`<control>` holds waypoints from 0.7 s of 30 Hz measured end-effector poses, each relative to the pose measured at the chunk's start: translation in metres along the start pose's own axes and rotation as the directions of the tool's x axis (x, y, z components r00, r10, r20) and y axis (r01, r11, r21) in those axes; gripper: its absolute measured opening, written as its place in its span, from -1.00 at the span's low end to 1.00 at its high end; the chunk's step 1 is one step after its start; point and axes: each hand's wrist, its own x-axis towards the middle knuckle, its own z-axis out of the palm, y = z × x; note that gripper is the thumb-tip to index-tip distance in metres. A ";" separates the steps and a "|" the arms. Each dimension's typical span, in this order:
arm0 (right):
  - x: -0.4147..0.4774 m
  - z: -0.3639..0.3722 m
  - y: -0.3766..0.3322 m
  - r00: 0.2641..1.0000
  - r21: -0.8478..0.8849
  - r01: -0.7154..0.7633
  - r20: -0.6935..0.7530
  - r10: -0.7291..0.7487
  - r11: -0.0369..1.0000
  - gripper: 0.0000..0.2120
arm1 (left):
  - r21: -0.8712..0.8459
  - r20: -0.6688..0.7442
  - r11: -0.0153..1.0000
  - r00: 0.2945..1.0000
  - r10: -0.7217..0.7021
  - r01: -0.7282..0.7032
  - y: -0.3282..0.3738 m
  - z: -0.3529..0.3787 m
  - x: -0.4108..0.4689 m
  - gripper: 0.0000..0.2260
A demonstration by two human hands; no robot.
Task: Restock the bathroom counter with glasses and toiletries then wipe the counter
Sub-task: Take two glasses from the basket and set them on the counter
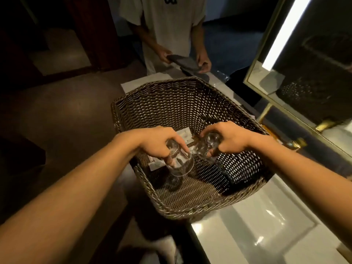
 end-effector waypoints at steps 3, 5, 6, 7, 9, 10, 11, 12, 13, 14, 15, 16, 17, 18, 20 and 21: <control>-0.034 -0.015 -0.012 0.990 0.058 -0.034 -0.138 0.042 0.998 -0.40 | -0.021 -0.096 0.998 0.994 0.050 -0.053 0.004 -0.007 -0.022 -0.49; -0.058 -0.026 -0.022 0.970 0.089 -0.063 -0.228 0.082 0.994 -0.39 | -0.019 -0.155 0.994 0.983 0.100 -0.104 0.008 -0.008 -0.035 -0.50; -0.070 -0.032 -0.027 0.957 0.097 -0.076 -0.272 0.100 0.992 -0.39 | -0.015 -0.189 0.991 0.974 0.124 -0.129 0.010 -0.008 -0.041 -0.51; -0.081 -0.037 -0.033 0.942 0.106 -0.091 -0.313 0.120 0.990 -0.39 | -0.011 -0.228 0.988 0.962 0.147 -0.153 0.013 -0.008 -0.047 -0.51; -0.107 -0.044 -0.045 0.905 0.115 -0.130 -0.392 0.165 0.985 -0.40 | -0.014 -0.304 0.979 0.934 0.189 -0.203 0.019 -0.008 -0.058 -0.53; -0.121 -0.047 -0.051 0.884 0.115 -0.150 -0.428 0.186 0.982 -0.40 | -0.025 -0.332 0.972 0.919 0.212 -0.233 0.022 -0.009 -0.064 -0.53; -0.136 -0.047 -0.056 0.864 0.117 -0.169 -0.459 0.205 0.979 -0.40 | -0.036 -0.352 0.963 0.906 0.237 -0.266 0.026 -0.011 -0.069 -0.54; -0.151 -0.047 -0.061 0.847 0.121 -0.189 -0.482 0.224 0.974 -0.40 | -0.038 -0.368 0.953 0.891 0.268 -0.302 0.030 -0.013 -0.075 -0.54; -0.167 -0.045 -0.067 0.832 0.125 -0.209 -0.499 0.243 0.970 -0.41 | -0.026 -0.383 0.941 0.873 0.302 -0.338 0.034 -0.015 -0.080 -0.54; -0.183 -0.042 -0.072 0.819 0.127 -0.230 -0.511 0.262 0.965 -0.42 | -0.005 -0.396 0.928 0.853 0.340 -0.373 0.040 -0.017 -0.084 -0.54; -0.199 -0.038 -0.076 0.804 0.130 -0.254 -0.522 0.284 0.958 -0.43 | 0.016 -0.402 0.912 0.832 0.381 -0.410 0.047 -0.019 -0.089 -0.54; -0.215 -0.033 -0.081 0.786 0.133 -0.279 -0.537 0.306 0.951 -0.43 | 0.040 -0.404 0.893 0.810 0.425 -0.449 0.054 -0.018 -0.092 -0.55; -0.231 -0.027 -0.085 0.763 0.135 -0.307 -0.557 0.328 0.942 -0.43 | 0.071 -0.406 0.869 0.782 0.473 -0.490 0.062 -0.017 -0.095 -0.56; -0.247 -0.021 -0.088 0.738 0.139 -0.333 -0.577 0.350 0.933 -0.43 | 0.106 -0.405 0.841 0.750 0.524 -0.530 0.070 -0.014 -0.097 -0.56; -0.277 -0.008 -0.095 0.693 0.170 -0.375 -0.602 0.397 0.911 -0.44 | 0.141 -0.381 0.788 0.702 0.602 -0.599 0.088 -0.002 -0.100 -0.58; -0.291 -0.002 -0.099 0.673 0.192 -0.391 -0.607 0.422 0.900 -0.44 | 0.137 -0.362 0.769 0.692 0.625 -0.624 0.097 0.006 -0.101 -0.58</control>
